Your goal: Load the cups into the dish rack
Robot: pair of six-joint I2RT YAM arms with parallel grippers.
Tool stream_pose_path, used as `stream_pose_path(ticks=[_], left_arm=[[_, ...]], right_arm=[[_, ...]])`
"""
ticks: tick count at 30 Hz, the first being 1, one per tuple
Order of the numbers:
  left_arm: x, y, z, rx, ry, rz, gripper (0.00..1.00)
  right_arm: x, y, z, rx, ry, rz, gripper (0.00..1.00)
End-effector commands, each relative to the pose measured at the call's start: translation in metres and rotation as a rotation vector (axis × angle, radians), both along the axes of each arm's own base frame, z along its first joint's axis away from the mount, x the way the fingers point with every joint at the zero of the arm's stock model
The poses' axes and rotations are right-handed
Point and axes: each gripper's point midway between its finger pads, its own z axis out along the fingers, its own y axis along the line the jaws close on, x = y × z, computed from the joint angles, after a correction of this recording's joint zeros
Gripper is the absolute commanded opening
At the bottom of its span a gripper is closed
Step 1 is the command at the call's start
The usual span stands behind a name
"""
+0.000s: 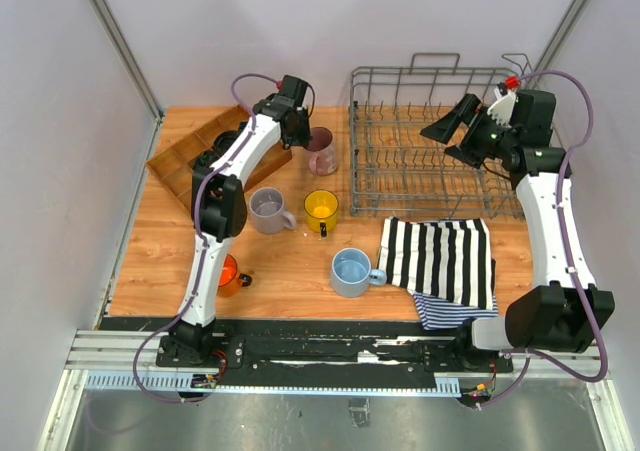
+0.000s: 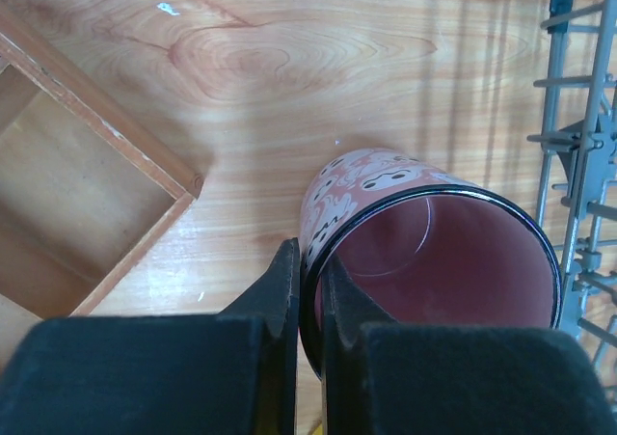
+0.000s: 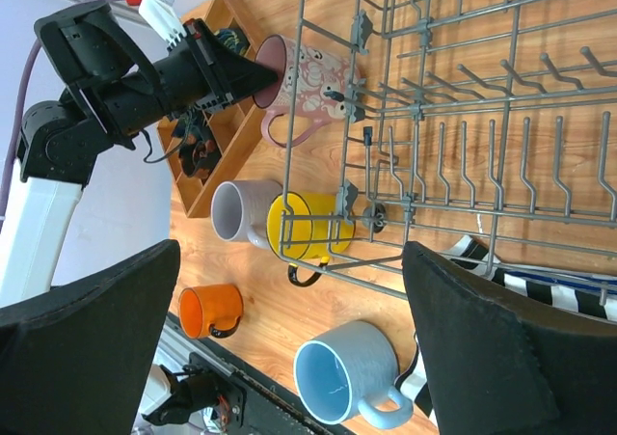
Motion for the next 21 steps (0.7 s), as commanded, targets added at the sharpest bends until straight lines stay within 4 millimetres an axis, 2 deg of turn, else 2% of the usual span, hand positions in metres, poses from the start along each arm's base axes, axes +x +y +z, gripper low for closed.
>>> stream_pose_path(ticks=[1,2,5,11,16,19,21], left_arm=[[0.015,0.008,0.027,-0.208,-0.026,0.071,0.01],[0.018,0.013,0.037,-0.246,-0.043,0.083,0.01],[0.026,0.018,0.09,-0.376,-0.147,0.059,0.0],[0.025,0.002,0.201,-0.646,-0.349,-0.099,0.01],[0.01,-0.014,0.281,-0.882,-0.487,-0.193,0.0],[-0.011,-0.025,0.328,-1.091,-0.597,-0.248,0.01],[-0.023,-0.033,0.348,-1.213,-0.656,-0.265,0.0]], right_arm=[[-0.004,0.015,-0.006,0.02,0.027,0.074,0.98],[-0.004,0.016,-0.005,0.022,0.027,0.08,0.99],[-0.003,0.019,-0.001,0.028,0.009,0.105,0.98],[-0.004,0.034,0.017,0.103,-0.068,0.203,1.0],[-0.003,0.045,0.032,0.193,-0.091,0.237,0.99],[-0.004,0.052,0.044,0.272,-0.103,0.242,0.97],[-0.003,0.057,0.052,0.335,-0.114,0.234,0.95]])
